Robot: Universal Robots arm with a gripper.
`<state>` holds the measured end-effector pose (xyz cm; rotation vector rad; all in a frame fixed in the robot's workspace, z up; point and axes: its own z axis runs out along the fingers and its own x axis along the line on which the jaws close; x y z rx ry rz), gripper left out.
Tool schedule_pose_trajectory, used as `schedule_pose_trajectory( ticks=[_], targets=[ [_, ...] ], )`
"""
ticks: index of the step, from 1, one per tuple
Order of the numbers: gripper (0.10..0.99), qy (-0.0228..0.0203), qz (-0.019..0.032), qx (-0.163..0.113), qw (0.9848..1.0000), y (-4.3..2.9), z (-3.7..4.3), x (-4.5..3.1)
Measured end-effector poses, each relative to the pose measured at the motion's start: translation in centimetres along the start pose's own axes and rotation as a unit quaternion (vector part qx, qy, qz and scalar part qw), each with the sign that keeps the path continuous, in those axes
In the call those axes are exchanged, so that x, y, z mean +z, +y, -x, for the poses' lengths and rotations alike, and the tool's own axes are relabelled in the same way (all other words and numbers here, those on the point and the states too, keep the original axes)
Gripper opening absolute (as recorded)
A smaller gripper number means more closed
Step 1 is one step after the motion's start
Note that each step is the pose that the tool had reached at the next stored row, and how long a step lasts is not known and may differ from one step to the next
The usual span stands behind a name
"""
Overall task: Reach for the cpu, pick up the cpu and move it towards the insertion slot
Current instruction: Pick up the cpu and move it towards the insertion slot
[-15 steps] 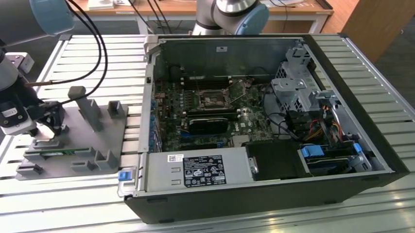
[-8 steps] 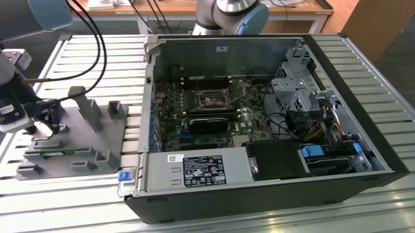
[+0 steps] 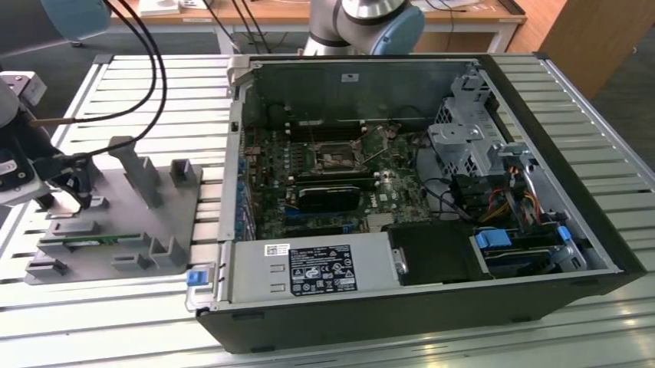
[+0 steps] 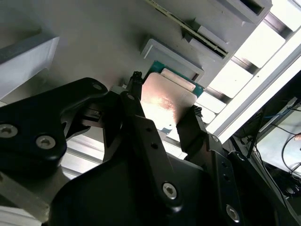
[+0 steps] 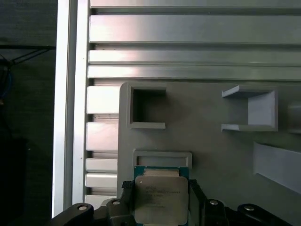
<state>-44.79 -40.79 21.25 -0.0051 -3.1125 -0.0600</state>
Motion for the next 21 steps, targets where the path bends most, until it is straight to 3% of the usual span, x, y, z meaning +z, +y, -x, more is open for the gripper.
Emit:
schedule_pose_trajectory(
  ticks=[21],
  targets=[
    [0.545,0.0000,0.0000,0.000,1.0000,0.19,-0.06,-2.11]
  ],
)
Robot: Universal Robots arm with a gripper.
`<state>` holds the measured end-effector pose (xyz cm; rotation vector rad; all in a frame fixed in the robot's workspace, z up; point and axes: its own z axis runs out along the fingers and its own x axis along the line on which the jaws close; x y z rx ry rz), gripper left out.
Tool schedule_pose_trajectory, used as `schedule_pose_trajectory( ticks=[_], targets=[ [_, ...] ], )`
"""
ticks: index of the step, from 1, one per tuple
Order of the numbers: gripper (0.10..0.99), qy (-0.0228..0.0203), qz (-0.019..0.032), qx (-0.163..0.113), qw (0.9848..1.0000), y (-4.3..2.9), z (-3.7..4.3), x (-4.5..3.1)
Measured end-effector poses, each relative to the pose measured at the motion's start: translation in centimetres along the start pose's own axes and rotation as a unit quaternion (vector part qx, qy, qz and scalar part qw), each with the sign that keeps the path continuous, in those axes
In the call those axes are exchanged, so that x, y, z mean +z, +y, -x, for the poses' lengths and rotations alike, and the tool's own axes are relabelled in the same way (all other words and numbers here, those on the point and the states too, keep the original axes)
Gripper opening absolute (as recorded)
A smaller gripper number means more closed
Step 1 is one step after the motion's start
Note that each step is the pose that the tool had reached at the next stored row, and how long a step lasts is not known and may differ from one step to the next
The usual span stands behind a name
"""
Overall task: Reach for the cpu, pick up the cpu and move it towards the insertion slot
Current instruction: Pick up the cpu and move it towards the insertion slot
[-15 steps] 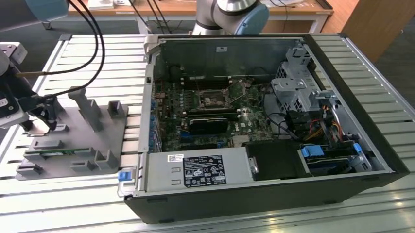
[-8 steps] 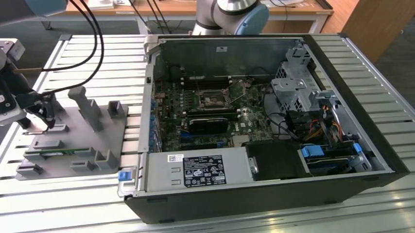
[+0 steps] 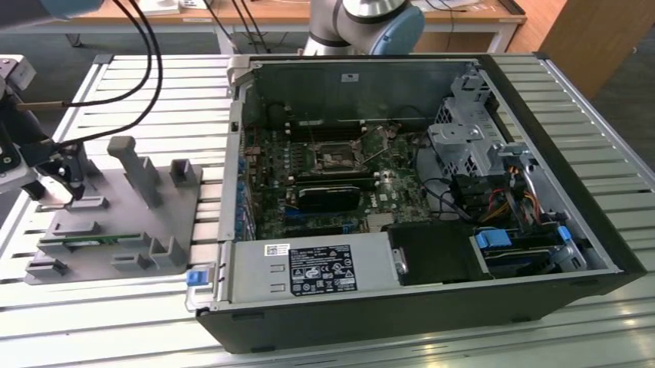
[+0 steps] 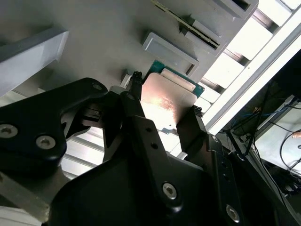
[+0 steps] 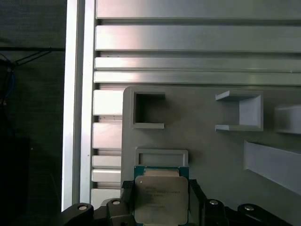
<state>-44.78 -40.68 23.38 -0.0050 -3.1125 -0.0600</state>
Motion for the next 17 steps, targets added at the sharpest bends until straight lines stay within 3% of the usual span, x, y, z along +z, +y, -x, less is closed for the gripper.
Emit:
schedule_pose_trajectory(
  ticks=[17],
  targets=[
    [0.545,0.0000,0.0000,0.000,1.0000,0.15,-0.05,-1.84]
  ],
)
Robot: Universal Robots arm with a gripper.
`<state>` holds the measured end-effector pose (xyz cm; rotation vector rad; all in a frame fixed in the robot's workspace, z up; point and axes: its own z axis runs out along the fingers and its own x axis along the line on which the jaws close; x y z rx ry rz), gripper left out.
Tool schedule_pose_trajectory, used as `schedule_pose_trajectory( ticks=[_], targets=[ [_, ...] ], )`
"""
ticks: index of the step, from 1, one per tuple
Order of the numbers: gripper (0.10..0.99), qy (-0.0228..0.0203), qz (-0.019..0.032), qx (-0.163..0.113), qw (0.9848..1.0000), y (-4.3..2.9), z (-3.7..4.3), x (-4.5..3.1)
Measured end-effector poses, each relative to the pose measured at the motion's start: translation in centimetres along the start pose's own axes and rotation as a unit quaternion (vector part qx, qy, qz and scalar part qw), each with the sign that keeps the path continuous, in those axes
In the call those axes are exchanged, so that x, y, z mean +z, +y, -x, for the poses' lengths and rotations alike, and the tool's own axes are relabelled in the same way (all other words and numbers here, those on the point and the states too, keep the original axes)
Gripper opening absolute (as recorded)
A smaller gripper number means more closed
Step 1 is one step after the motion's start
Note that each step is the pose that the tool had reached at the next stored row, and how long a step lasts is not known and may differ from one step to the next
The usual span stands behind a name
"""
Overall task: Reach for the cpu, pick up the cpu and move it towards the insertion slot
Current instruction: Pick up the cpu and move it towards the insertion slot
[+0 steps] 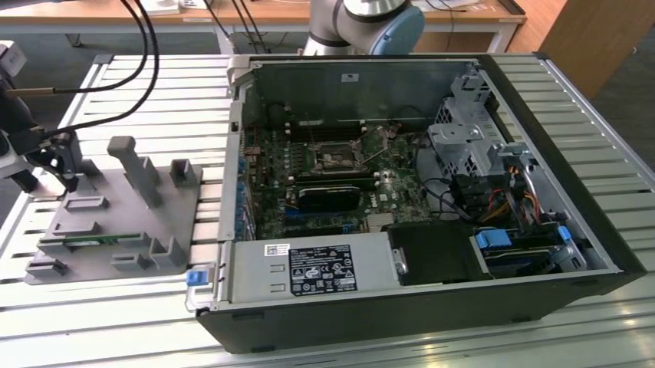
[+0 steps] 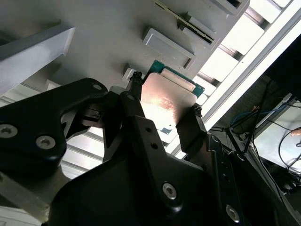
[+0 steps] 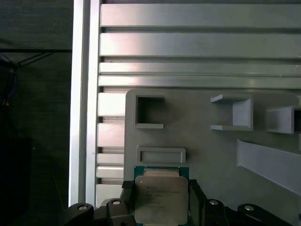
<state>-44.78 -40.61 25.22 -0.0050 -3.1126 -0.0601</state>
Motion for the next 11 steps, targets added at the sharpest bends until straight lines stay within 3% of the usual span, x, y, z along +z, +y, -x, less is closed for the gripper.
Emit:
schedule_pose_trajectory(
  ticks=[11],
  targets=[
    [0.545,0.0000,0.0000,0.000,1.0000,0.05,-0.02,-0.75]
  ],
)
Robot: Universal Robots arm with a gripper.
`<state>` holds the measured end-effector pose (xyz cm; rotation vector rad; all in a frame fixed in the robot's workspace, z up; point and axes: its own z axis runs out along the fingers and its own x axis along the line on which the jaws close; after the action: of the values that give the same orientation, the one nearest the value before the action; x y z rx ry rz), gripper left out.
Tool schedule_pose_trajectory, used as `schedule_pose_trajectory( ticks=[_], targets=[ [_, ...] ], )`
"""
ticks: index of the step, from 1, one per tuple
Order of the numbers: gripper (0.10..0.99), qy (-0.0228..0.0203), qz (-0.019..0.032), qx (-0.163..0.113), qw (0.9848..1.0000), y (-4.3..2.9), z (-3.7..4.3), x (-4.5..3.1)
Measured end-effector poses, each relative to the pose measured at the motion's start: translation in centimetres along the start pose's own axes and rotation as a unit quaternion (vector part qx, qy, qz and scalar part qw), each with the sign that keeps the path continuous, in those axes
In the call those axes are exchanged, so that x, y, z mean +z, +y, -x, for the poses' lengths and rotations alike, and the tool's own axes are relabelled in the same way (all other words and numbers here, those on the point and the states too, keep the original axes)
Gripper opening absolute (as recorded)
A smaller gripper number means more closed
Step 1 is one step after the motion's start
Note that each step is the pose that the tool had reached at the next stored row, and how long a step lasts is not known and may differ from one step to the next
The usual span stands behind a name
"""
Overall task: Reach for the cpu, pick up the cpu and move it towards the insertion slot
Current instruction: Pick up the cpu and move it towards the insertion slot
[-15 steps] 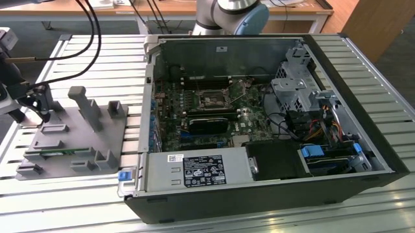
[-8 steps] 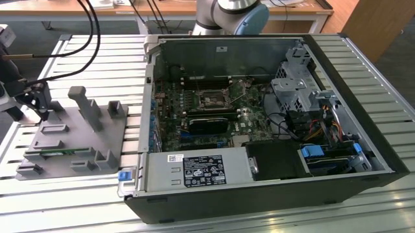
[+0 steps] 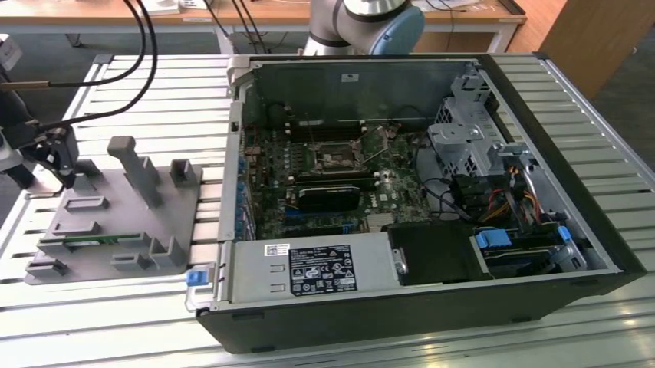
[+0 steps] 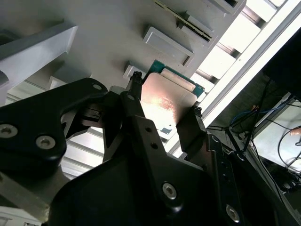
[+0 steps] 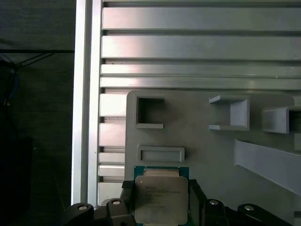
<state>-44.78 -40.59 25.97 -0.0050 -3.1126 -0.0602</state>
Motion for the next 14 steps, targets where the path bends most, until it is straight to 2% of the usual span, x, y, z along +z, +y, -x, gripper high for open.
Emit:
schedule_pose_trajectory(
  ticks=[14],
  targets=[
    [0.545,0.0000,0.0000,0.000,1.0000,0.06,-0.02,-0.74]
  ],
)
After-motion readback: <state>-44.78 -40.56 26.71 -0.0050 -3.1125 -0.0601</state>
